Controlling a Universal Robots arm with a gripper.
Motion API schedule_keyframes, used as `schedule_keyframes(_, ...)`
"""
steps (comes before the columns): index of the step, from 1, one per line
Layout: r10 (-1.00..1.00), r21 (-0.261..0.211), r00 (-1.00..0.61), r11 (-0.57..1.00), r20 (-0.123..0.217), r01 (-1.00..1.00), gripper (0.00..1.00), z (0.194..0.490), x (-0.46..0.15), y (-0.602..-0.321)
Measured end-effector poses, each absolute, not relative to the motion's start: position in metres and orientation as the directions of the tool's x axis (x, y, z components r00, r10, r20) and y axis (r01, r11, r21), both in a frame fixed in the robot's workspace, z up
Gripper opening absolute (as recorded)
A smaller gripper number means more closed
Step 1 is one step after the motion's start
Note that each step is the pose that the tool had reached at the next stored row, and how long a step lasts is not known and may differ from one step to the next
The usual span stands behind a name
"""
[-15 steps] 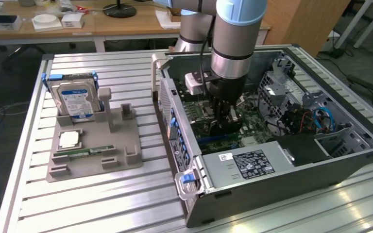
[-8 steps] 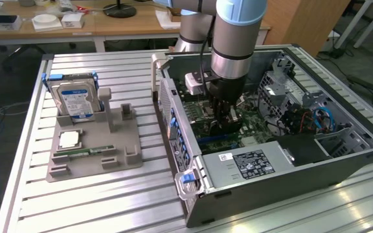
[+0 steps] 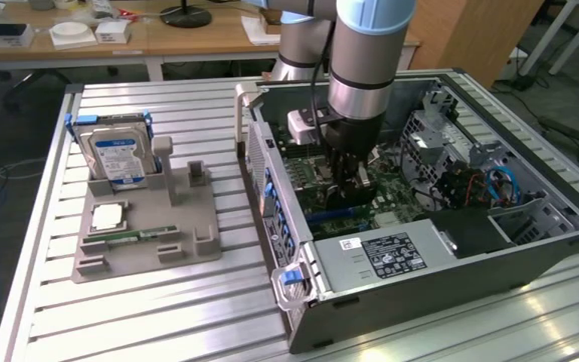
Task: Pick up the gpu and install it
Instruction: 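Insert the gpu into the slot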
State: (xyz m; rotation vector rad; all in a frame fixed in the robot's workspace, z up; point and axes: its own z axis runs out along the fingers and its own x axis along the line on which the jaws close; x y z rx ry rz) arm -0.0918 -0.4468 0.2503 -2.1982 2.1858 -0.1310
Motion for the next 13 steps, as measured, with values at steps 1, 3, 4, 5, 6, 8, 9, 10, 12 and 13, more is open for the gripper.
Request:
schedule_keyframes(1, -0.999, -0.087, 0.004, -0.007, 0.032, -0.996, 0.26, 0.2506, -0.0917, -0.4468)
schedule_keyframes(3, -0.999, -0.087, 0.004, -0.007, 0.032, -0.996, 0.26, 0.2506, -0.0917, -0.4468)
schedule_keyframes(4, -0.999, -0.087, 0.004, -0.007, 0.032, -0.996, 0.26, 0.2507, -0.0917, -0.4468)
schedule_keyframes(5, -0.999, -0.087, 0.004, -0.007, 0.033, -0.996, 0.26, 0.2508, -0.0917, -0.4468)
schedule_keyframes(6, -0.999, -0.087, 0.005, -0.007, 0.032, -0.996, 0.26, 0.2508, -0.0917, -0.4468)
schedule_keyframes(8, -0.999, -0.088, 0.005, -0.008, 0.033, -0.996, 0.26, 0.2508, -0.0918, -0.4468)
schedule_keyframes(9, -0.999, -0.088, 0.005, -0.008, 0.033, -0.996, 0.26, 0.2508, -0.0919, -0.4468)
schedule_keyframes(10, -0.999, -0.088, 0.005, -0.008, 0.033, -0.996, 0.26, 0.2509, -0.0919, -0.4468)
schedule_keyframes(12, -0.999, -0.089, 0.005, -0.008, 0.033, -0.996, 0.26, 0.2509, -0.0922, -0.4468)
schedule_keyframes(13, -0.999, -0.09, 0.005, -0.008, 0.033, -0.996, 0.26, 0.2509, -0.0923, -0.4468)
